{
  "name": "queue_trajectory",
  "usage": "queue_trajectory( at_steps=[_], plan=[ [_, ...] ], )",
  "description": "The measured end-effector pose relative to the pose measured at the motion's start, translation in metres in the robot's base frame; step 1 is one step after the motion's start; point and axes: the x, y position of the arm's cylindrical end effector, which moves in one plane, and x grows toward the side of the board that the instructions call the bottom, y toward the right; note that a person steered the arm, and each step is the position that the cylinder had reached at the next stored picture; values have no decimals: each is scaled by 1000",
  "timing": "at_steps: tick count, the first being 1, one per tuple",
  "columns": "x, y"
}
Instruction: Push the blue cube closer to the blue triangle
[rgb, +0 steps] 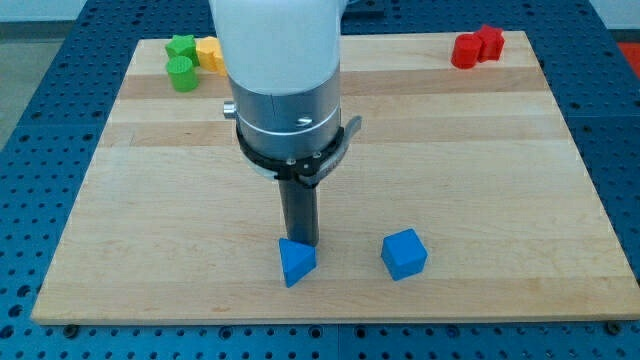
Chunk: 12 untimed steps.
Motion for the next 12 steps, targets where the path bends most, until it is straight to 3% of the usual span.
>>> queue_trajectory(
  at_steps=[2, 4, 5, 7, 12],
  plan=[
    [-40, 32],
    [-37, 122],
    [-15, 145],
    [28, 153],
    [28, 114]
  ],
)
